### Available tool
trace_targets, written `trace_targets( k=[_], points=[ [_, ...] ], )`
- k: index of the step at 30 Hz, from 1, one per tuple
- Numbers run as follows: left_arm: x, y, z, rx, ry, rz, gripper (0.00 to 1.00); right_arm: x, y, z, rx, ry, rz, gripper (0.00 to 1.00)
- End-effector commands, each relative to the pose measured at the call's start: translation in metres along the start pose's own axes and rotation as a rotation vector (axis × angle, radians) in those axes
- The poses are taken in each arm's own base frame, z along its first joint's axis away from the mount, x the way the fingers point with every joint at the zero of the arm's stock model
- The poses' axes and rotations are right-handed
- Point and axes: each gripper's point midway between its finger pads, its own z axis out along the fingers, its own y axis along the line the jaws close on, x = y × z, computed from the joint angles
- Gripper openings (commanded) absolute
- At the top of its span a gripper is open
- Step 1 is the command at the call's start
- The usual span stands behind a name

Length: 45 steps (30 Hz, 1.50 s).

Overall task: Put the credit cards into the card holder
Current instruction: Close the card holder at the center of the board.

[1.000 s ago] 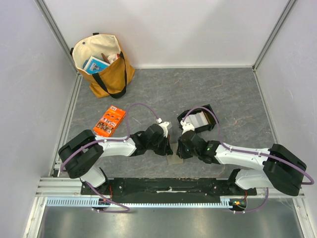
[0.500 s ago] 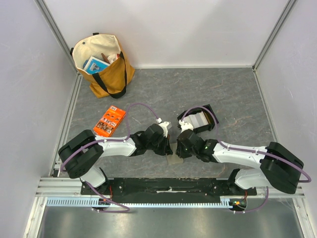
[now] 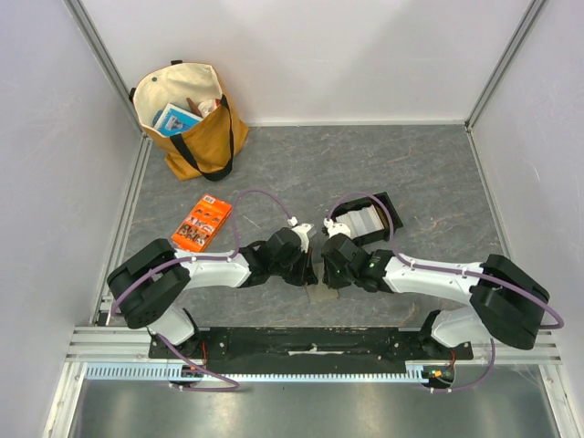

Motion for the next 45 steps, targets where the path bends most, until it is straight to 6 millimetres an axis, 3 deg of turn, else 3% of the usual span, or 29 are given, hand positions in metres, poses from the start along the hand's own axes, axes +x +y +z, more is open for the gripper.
trace_targets(
  k=[1,12,30,34,45],
  points=[
    [0.026,0.030,0.001,-0.110,0.081,0.037,0.02,0.046,-0.028,0.013,0.110,0.175,-0.037,0.11],
    [0.029,0.033,0.000,-0.110,0.075,0.035,0.02,0.064,-0.024,0.025,0.094,0.293,-0.054,0.03],
    [0.031,0.032,-0.001,-0.082,0.046,0.022,0.02,0.115,-0.071,0.028,0.203,0.515,-0.021,0.03],
    [0.030,0.031,-0.001,-0.076,0.039,0.021,0.02,0.119,-0.088,0.025,0.298,0.559,-0.060,0.03],
    [0.029,0.029,-0.003,-0.060,0.005,-0.010,0.02,0.126,-0.098,0.029,0.407,0.599,-0.048,0.00]
  ],
)
